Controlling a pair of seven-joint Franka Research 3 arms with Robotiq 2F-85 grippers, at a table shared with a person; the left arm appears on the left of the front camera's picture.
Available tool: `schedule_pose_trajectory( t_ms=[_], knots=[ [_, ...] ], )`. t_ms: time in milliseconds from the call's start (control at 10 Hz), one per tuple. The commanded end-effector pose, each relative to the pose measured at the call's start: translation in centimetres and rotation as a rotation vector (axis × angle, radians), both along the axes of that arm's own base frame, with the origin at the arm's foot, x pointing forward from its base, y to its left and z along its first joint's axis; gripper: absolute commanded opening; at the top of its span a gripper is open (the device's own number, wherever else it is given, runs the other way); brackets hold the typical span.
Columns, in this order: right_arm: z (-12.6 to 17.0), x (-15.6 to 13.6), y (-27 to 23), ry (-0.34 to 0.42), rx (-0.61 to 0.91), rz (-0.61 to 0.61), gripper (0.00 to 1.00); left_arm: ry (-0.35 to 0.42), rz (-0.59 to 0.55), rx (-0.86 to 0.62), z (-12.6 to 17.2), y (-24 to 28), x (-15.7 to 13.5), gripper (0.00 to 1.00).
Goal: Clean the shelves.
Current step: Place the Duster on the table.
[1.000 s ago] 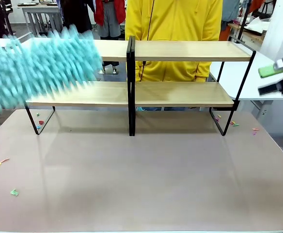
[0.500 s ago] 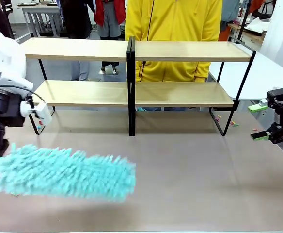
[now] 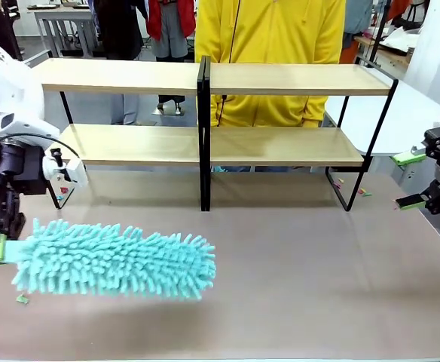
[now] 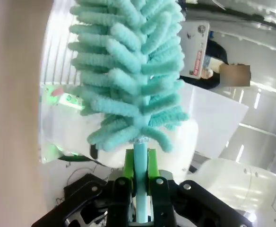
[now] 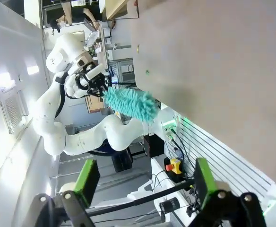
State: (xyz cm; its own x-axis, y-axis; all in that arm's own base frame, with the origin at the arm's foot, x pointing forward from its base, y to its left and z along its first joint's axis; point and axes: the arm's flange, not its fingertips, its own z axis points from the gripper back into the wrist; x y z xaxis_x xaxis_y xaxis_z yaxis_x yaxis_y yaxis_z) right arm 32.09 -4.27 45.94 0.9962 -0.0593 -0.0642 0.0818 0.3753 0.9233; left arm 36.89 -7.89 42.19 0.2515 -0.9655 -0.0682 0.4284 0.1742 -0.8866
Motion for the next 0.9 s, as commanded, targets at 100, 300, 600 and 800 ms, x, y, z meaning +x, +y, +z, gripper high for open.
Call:
schedule_pose_trajectory(
  t_ms=[100, 300, 600, 800],
  knots=[
    [0.0, 0.1, 0.1, -0.027, 0.025, 0.004, 1.00, -0.099, 0.099, -0.057, -1.5, -1.3, 1.9, 0.12],
    [0.0, 0.1, 0.1, -0.027, 0.025, 0.004, 1.00, -0.124, 0.077, -0.025, -2.1, -1.9, 1.9, 0.12],
    [0.0, 0.1, 0.1, -0.027, 0.025, 0.004, 1.00, -0.222, 0.162, 0.030, -1.7, -1.4, 2.9, 0.70],
    [0.0, 0.1, 0.1, -0.027, 0.025, 0.004, 1.00, -0.393, 0.285, -0.015, -0.6, -0.1, 2.5, 1.00]
  ],
)
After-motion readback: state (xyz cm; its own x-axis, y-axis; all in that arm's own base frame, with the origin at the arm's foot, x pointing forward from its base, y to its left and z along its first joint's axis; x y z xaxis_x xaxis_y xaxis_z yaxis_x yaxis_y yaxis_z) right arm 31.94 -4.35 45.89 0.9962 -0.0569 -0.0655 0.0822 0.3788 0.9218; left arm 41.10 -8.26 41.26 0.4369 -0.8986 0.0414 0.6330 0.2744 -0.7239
